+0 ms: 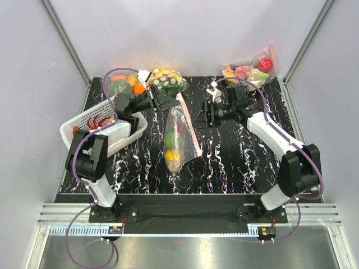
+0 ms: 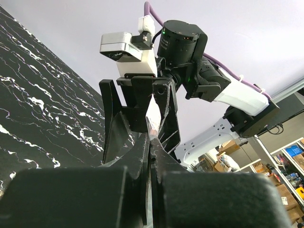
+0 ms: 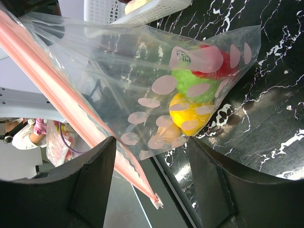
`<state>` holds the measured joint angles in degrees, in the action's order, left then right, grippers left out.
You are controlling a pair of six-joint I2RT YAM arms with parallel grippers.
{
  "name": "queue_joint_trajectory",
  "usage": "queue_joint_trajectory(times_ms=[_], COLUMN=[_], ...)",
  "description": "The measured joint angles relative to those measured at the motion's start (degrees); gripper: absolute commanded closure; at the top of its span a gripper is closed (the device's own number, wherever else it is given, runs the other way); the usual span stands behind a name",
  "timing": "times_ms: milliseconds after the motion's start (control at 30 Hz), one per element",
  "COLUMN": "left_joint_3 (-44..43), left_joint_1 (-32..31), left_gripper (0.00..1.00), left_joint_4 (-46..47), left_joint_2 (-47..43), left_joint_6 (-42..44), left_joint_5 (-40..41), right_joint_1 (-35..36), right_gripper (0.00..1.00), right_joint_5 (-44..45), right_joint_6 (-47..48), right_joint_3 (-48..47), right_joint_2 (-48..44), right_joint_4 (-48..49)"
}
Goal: Open the zip-top bag and remove the fake food
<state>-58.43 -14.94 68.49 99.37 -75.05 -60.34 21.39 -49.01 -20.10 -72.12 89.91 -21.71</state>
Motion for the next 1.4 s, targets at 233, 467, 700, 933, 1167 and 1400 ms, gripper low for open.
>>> queue_joint_trajectory(times_ms=[233, 467, 700, 933, 1167, 1400], left_joint_3=[0.09, 0.09, 0.09, -4.15, -11.32, -15.54], left_joint_1=[0.0, -0.13, -0.28, -0.28, -1.51, -11.63], left_gripper=[1.0, 1.0, 0.89, 0.31, 0.2, 0.15], left_joint_4=[0.0, -0.57, -8.96, -42.29, -67.91, -79.34], left_joint_2=[0.0, 0.0, -1.53, -11.02, -19.3, -20.57], left_joint_6=[0.02, 0.7, 7.1, 29.81, 45.24, 47.82], left_joint_5=[0.0, -0.04, 0.28, 5.57, 16.85, 26.18], right_joint_1=[1.09, 4.57, 6.05, 6.1, 6.1, 6.43], right_gripper=[0.32, 0.61, 1.0, 1.0, 1.0, 1.0], right_joint_5=[-1.2, -3.23, -4.15, -1.55, 6.08, 9.99], right_joint_6=[-0.35, -1.18, -2.25, -2.43, -0.48, 2.19], right_joint_3=[-0.44, -3.43, -5.38, -9.42, -16.98, -21.11], right_joint_2=[0.46, 2.99, 3.56, 3.54, 3.52, 3.52], right_joint_4=[0.68, 2.62, 2.78, -0.2, -8.28, -13.18])
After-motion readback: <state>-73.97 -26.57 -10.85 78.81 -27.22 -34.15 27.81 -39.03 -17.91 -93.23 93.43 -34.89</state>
